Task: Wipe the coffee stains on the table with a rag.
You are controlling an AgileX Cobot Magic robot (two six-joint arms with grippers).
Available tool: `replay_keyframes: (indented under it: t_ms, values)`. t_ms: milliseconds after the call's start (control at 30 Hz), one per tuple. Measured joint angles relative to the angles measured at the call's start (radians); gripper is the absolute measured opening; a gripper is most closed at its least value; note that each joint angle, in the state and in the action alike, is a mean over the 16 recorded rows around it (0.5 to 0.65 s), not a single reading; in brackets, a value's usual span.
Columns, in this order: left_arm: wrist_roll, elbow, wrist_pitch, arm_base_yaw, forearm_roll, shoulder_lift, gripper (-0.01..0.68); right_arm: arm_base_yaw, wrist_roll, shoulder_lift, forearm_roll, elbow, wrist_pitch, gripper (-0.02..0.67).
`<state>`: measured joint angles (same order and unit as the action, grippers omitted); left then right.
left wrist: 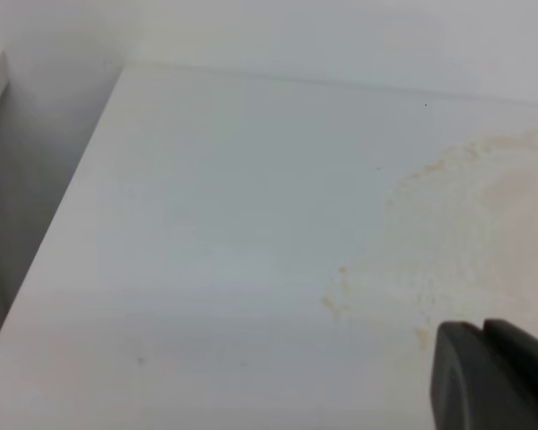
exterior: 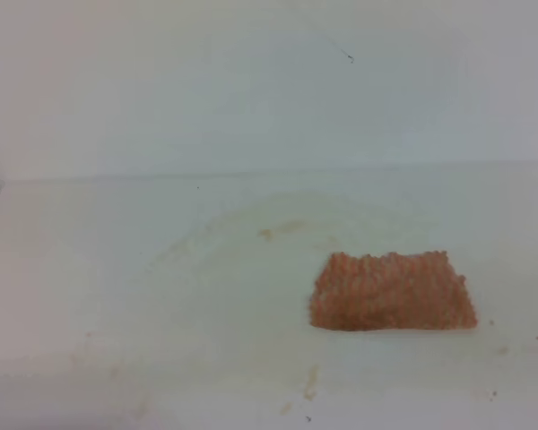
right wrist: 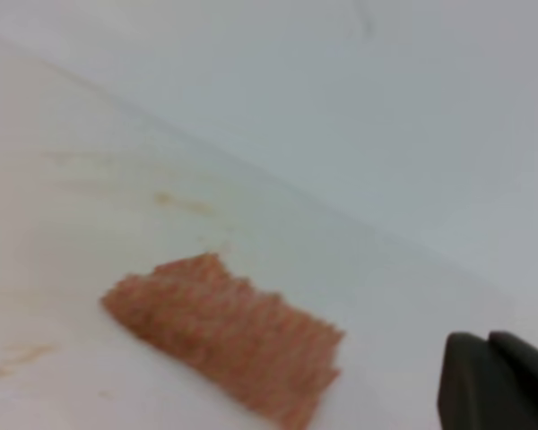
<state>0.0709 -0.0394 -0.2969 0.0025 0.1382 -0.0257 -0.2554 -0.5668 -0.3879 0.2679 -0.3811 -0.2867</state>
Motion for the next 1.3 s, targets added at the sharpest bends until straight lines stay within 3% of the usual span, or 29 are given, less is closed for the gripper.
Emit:
replay_keyframes:
  t_ms: [300,600,1067,1300]
  values:
    - [0.0,0.0,0.0,0.0,0.0,0.0,0.001,0.089,-0.039,0.346,0.025,0.307,0.214,-0.001]
    - [0.0,0.0,0.0,0.0,0.0,0.0,0.001,0.139,0.015,0.413,0.087,0.412,0.172,-0.003]
    - [0.0,0.0,0.0,0.0,0.0,0.0,0.001,0.234,0.499,0.42,-0.217,0.418,-0.005,-0.003]
    - [0.0,0.0,0.0,0.0,0.0,0.0,0.001,0.314,0.596,0.419,-0.273,0.418,-0.017,-0.003]
